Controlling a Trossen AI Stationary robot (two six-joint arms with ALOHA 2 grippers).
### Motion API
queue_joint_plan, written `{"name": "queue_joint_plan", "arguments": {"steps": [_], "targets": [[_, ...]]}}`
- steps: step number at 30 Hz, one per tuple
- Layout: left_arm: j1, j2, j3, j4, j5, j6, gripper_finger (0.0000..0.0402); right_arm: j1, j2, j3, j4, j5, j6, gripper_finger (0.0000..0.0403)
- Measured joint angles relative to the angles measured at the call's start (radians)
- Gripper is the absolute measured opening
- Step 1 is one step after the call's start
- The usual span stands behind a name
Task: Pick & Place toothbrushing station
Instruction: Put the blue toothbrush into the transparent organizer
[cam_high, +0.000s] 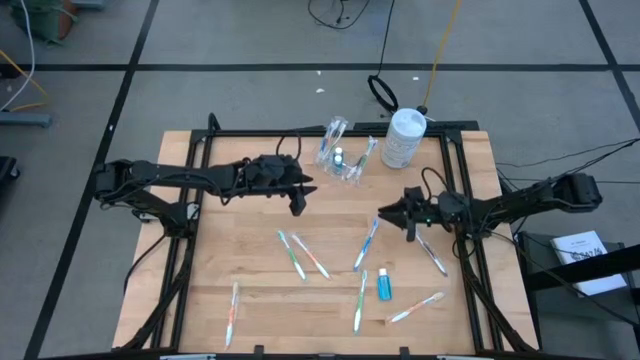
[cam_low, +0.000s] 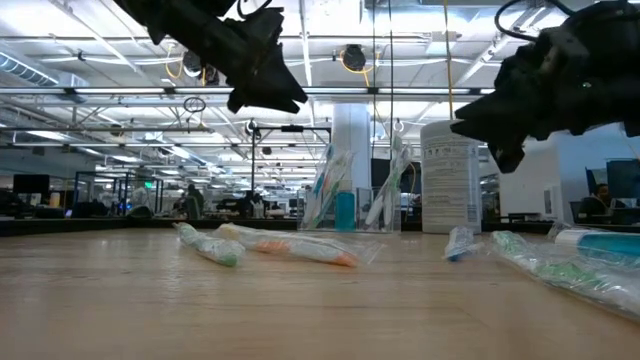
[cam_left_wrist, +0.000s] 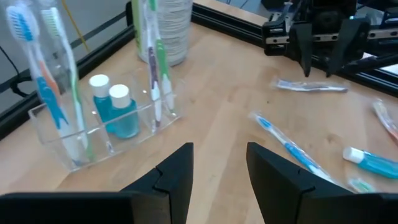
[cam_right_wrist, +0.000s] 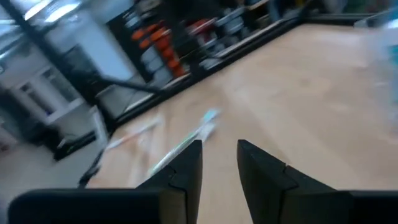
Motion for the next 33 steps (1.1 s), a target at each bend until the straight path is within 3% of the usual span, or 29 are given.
{"name": "queue_joint_plan", "arguments": {"steps": [2, 10, 16, 20, 24, 29, 33], "targets": [[-0.01, 0.0, 0.0, 0.0, 0.0, 0.0, 0.0152, 0.015, 0.0, 0.0, 0.011, -0.009, -0.003, 0.0106], [-0.053, 0.0, 0.0, 0.0, -0.001, -0.011, 0.0152, 0.042, 0.0, 0.0, 0.03, 0.121, 0.075, 0.0172], [-0.078, -0.018, 0.0, -0.055, 0.107, -0.046, 0.0152, 0.04, 0.0, 0.0, 0.288, 0.155, -0.004, 0.0172], [-0.081, -0.071, -0.001, -0.197, 0.2, -0.051, 0.0152, 0.04, -0.001, 0.016, 0.479, 0.1, -0.011, 0.0161], [-0.099, -0.166, -0.001, -0.253, 0.083, -0.024, 0.0152, 0.06, 0.005, 0.11, 0.532, -0.02, -0.088, 0.0159], [-0.129, -0.293, 0.0, -0.258, -0.038, 0.036, 0.0152, 0.097, 0.035, 0.345, 0.369, -0.081, -0.181, 0.0161], [-0.149, -0.384, 0.0, -0.292, -0.046, 0.065, 0.0152, 0.128, 0.119, 0.576, -0.117, -0.062, -0.226, 0.0159]]}}
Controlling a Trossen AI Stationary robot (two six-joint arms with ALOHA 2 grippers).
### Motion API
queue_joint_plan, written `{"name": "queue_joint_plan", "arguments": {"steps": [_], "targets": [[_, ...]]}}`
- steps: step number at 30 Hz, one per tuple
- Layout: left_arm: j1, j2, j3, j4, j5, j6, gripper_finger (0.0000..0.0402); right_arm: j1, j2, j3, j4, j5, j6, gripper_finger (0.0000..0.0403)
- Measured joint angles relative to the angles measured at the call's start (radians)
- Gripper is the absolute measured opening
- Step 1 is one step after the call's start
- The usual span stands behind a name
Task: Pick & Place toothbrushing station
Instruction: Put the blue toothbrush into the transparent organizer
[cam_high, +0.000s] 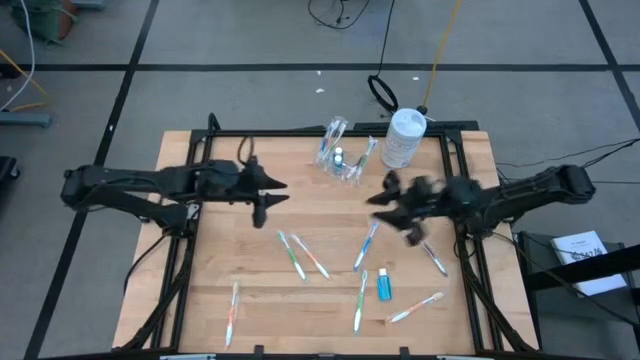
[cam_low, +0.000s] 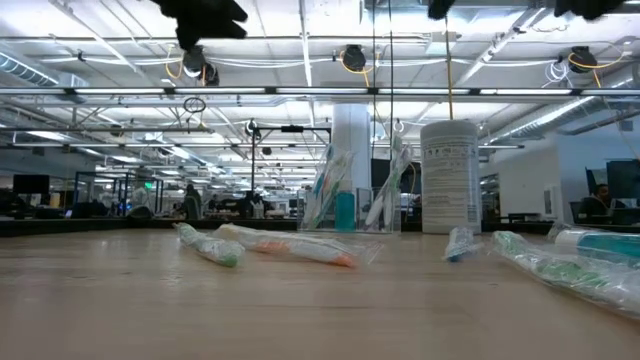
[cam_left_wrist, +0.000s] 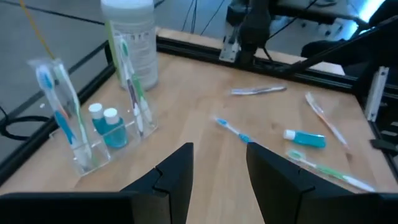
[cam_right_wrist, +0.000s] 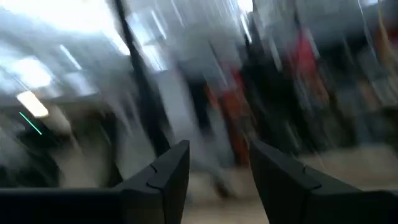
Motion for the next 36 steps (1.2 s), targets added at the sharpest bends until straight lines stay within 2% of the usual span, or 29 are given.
{"name": "queue_joint_plan", "arguments": {"steps": [4, 6, 10, 13, 16, 23, 28, 31, 36], "targets": [[-0.019, -0.051, 0.0, -0.041, -0.03, 0.001, 0.0152, 0.022, 0.127, 0.152, -0.593, 0.157, 0.045, 0.0153], [-0.027, -0.055, 0.0, -0.054, -0.055, -0.005, 0.0152, 0.022, 0.178, 0.181, -0.825, 0.192, 0.15, 0.0151], [-0.042, -0.053, 0.0, -0.082, -0.087, -0.016, 0.0152, 0.017, 0.246, 0.184, -1.206, 0.199, 0.444, 0.0151], [-0.046, -0.032, 0.0, -0.075, -0.09, -0.017, 0.0152, 0.013, 0.289, 0.15, -1.365, 0.204, 0.607, 0.0151], [-0.046, -0.01, -0.001, -0.066, -0.09, -0.013, 0.0152, -0.007, 0.317, 0.084, -1.295, 0.229, 0.737, 0.015], [-0.046, 0.021, 0.0, -0.063, -0.097, -0.023, 0.0152, -0.07, 0.331, -0.086, -0.8, 0.229, 0.768, 0.015], [-0.047, 0.018, -0.001, -0.057, -0.096, -0.021, 0.0152, -0.096, 0.33, -0.152, -0.743, 0.233, 0.799, 0.0145], [-0.047, 0.019, -0.001, -0.057, -0.097, -0.012, 0.0152, -0.107, 0.329, -0.175, -0.738, 0.29, 0.792, 0.0139], [-0.047, 0.018, -0.001, -0.048, -0.097, -0.007, 0.0152, -0.138, 0.332, -0.183, -0.663, 0.336, 0.64, 0.0108]]}}
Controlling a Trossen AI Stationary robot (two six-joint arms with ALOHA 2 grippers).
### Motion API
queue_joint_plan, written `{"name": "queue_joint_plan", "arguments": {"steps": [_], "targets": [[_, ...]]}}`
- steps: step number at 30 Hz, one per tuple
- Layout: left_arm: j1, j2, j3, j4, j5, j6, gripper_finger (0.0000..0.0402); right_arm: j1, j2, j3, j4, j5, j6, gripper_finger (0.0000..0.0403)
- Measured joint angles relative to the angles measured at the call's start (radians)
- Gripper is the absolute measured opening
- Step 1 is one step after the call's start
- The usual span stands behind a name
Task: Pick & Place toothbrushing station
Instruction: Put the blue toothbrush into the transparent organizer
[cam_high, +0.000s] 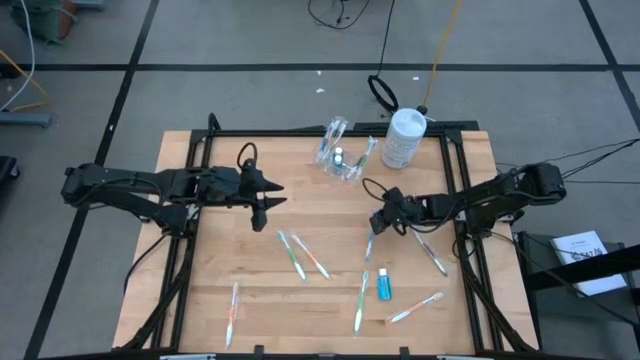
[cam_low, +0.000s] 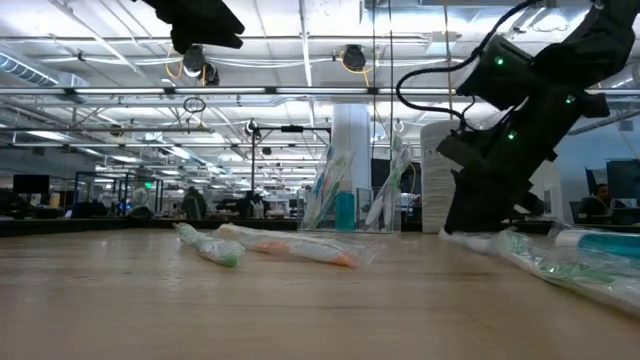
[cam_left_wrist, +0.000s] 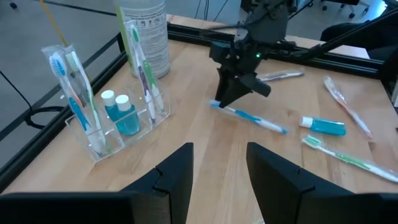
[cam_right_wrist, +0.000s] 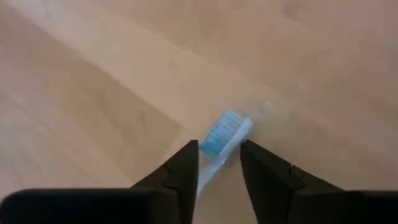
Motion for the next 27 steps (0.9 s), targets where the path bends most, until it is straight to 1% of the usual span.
{"name": "queue_joint_plan", "arguments": {"steps": [3, 7, 9, 12, 15, 19, 24, 26, 27], "targets": [[0.0, 0.0, 0.0, 0.001, 0.0, 0.001, 0.0152, -0.009, -0.001, 0.003, 0.059, -0.008, -0.091, 0.007], [0.0, 0.0, 0.0, 0.001, 0.0, 0.001, 0.0152, -0.012, 0.0, 0.002, 0.054, -0.005, -0.134, 0.0014], [0.0, 0.0, 0.0, 0.001, 0.0, 0.001, 0.0152, -0.01, 0.0, 0.002, 0.064, -0.007, -0.149, 0.0005], [0.0, 0.0, 0.0, 0.001, 0.0, 0.001, 0.0152, -0.011, -0.012, 0.002, 0.104, -0.008, -0.181, 0.001], [-0.001, 0.0, 0.0, 0.001, 0.0, 0.001, 0.0152, -0.019, -0.011, 0.002, 0.236, -0.008, -0.26, 0.0003], [-0.01, 0.0, 0.0, 0.002, 0.0, -0.005, 0.0152, -0.042, -0.012, 0.002, 0.53, -0.006, -0.379, 0.0001], [-0.027, 0.0, 0.0, 0.004, 0.001, -0.021, 0.0152, -0.064, -0.012, 0.003, 0.978, -0.007, -0.629, 0.0001], [-0.031, 0.0, 0.0, 0.004, 0.001, -0.025, 0.0152, -0.077, -0.013, 0.01, 1.105, -0.006, -0.74, 0.0001], [-0.032, 0.0, 0.0, 0.005, 0.001, -0.025, 0.0152, -0.085, -0.013, 0.017, 1.14, -0.004, -0.793, 0.0]]}}
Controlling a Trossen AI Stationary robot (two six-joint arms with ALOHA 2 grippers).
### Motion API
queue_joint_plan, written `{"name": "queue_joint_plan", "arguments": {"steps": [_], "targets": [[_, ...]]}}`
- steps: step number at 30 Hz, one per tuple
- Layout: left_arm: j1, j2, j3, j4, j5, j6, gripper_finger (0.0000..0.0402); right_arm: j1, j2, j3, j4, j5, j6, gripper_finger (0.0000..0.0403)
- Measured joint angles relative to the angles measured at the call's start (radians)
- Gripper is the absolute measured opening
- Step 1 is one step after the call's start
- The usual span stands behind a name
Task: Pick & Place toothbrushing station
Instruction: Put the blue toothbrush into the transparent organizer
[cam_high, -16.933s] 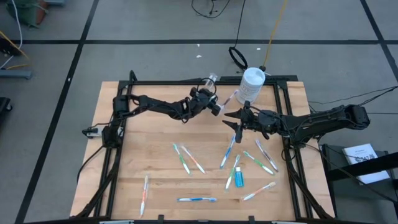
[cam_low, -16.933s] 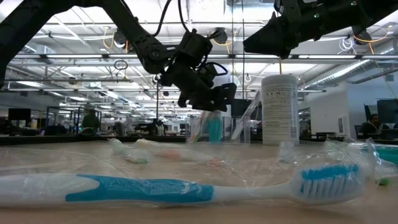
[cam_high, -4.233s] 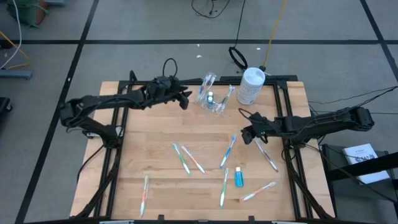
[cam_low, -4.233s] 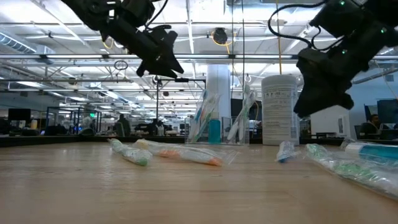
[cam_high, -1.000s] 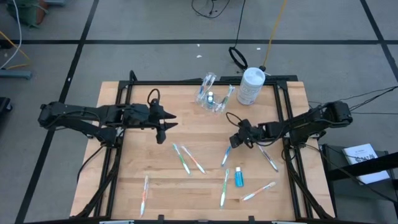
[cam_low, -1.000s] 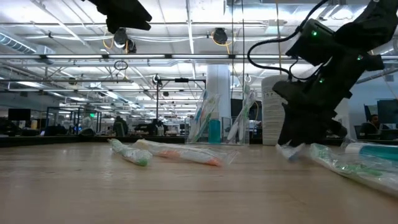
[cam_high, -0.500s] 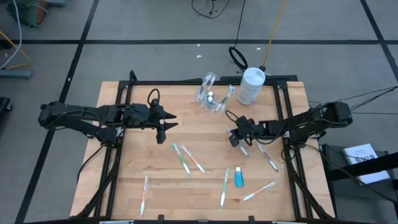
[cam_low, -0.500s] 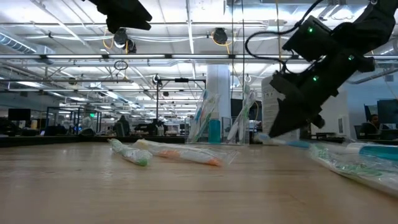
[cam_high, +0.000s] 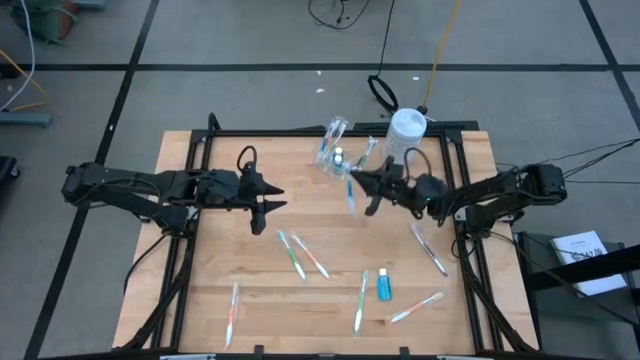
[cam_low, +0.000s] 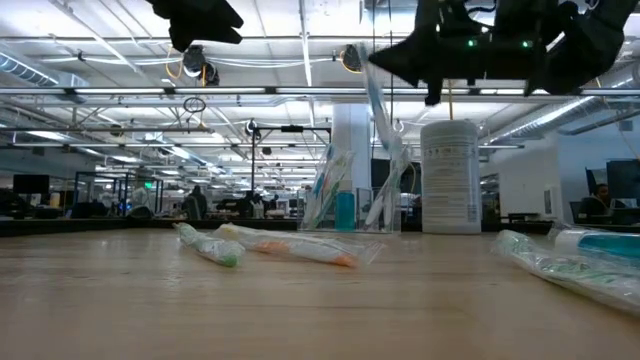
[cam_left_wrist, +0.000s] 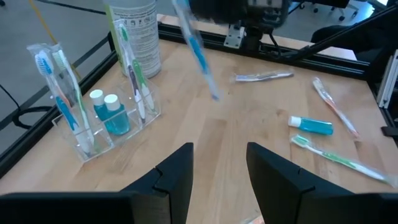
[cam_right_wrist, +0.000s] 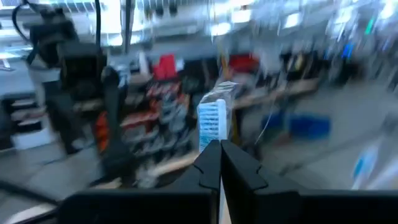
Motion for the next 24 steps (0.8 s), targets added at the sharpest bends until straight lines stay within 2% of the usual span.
{"name": "queue_joint_plan", "arguments": {"steps": [5, 10, 18, 24], "targets": [[0.0, 0.0, 0.0, 0.001, 0.0, -0.006, 0.0152, -0.062, 0.003, 0.059, 0.045, 0.04, -0.271, 0.0], [0.0, 0.0, 0.0, 0.002, 0.0, -0.006, 0.0152, -0.146, 0.015, 0.098, 0.028, 0.053, -0.425, 0.0], [0.001, 0.0, 0.001, 0.003, -0.001, 0.01, 0.0152, -0.213, 0.022, 0.099, -0.069, 0.052, -0.499, 0.0], [0.001, 0.0, 0.001, 0.004, -0.001, 0.011, 0.0152, -0.213, 0.105, 0.1, 0.078, 0.048, -0.497, 0.0]]}}
